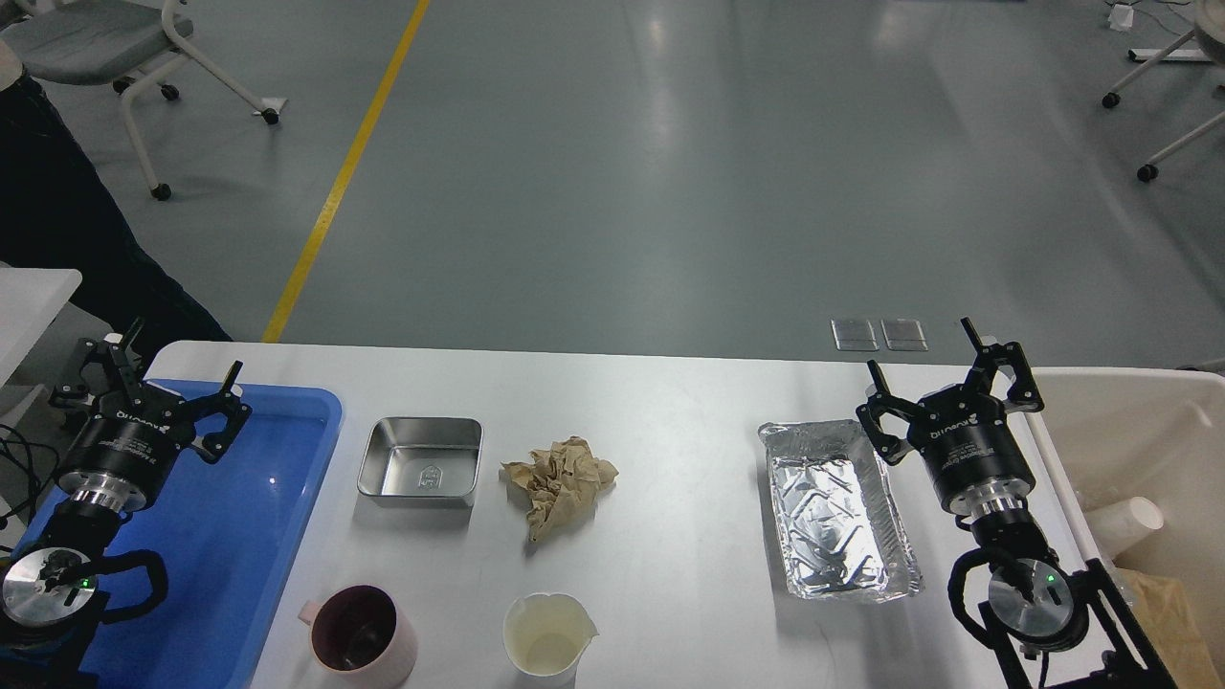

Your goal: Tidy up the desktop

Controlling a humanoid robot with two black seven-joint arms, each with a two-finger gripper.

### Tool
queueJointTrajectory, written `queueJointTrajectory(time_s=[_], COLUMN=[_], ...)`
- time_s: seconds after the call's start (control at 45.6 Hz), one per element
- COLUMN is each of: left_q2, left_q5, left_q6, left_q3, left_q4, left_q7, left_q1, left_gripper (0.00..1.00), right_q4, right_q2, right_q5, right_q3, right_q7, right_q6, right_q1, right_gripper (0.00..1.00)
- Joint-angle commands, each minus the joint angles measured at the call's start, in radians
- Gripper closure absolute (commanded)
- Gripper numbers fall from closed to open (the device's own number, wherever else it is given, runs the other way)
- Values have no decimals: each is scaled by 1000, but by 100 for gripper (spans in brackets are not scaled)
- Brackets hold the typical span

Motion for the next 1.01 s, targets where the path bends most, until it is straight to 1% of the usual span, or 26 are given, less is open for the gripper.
queueJointTrajectory(time_s=[0.0,0.395,0.57,0.724,0.877,0.965,0.987], left_q2=[1,-3,-13,-3,38,59,67], left_q5=[0,3,2,5,34,61,66], left_q6=[-7,-3,8,10,13,45,65], left_q3=[1,-1,1,13,55,72,73], left_q4=[0,0,0,0,0,-5,-5], left_q7=[11,-6,-6,-4,-4,-4,-4], left_q1=[-18,-9,-7,1,10,22,25], left_gripper=[1,1,1,1,1,1,1], right_q4=[2,16,17,25,25,25,25], right_q2=[0,5,6,0,0,0,0], right_q5=[0,-8,-9,-9,-9,-9,-9], right_q3=[-1,-4,-19,-21,-21,-21,-21], right_q7=[-1,4,4,4,5,5,5], right_q6=[4,7,7,7,7,7,7], right_q1=[0,0,0,-4,-4,-4,-4], right_gripper=[0,0,0,0,0,0,0])
